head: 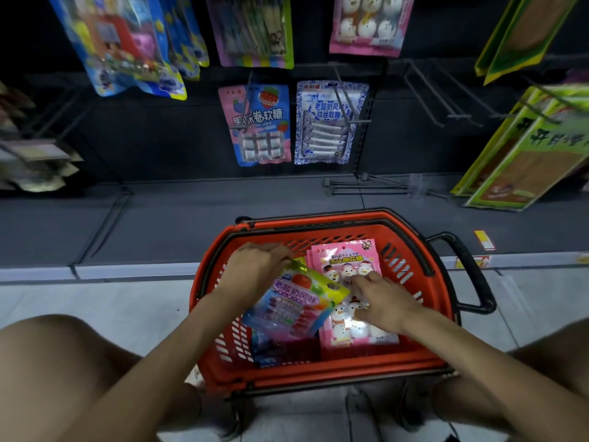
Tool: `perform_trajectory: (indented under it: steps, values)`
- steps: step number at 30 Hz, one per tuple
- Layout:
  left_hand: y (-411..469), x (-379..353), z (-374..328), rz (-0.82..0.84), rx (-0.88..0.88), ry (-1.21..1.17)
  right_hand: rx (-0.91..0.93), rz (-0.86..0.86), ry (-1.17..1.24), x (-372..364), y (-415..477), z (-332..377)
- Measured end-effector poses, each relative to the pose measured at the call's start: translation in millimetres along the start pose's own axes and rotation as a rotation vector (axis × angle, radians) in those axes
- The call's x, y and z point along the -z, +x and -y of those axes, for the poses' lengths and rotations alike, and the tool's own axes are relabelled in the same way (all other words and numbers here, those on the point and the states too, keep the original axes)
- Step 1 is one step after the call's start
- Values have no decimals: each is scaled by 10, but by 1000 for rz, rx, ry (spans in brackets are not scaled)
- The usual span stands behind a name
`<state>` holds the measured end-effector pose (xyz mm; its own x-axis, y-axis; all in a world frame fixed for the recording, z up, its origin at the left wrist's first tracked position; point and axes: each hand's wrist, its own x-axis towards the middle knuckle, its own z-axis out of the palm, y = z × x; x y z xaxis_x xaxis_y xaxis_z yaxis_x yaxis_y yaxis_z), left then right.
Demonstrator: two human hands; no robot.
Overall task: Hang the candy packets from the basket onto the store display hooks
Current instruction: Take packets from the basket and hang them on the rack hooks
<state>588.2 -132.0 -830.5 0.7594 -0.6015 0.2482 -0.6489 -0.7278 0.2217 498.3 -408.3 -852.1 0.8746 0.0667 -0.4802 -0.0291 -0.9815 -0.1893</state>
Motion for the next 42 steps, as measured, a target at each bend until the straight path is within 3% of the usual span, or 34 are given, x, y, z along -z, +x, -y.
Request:
perform_trajectory:
  steps: [3,8,12,17,22,26,30,36,42]
  values:
    - [21,325,-96,-59,-84,-64,56,9,211,60,10,134]
    - [115,768,-152,-207,-13,-290,44,-35,1051,241,22,404]
    - [220,1032,-233,-357,106,-537,50,-184,1257,403,47,550]
    - [280,1192,-285,-481,322,-936,103,-284,1307,661,14,668]
    - [208,1233,-266,-364,469,-1331,135,-378,1367,870,-74,747]
    - [122,1090,-321,-172,557,-1332,165,-432,1428,1027,-131,751]
    - [93,967,-404,-91,623,-1361,194,-495,1502,1133,-122,800]
    - [169,1012,-401,-165,676,-1382,247,-422,1379,1352,-108,799]
    - [292,1129,-371,-330,633,-1331,287,-513,1281,1543,-98,885]
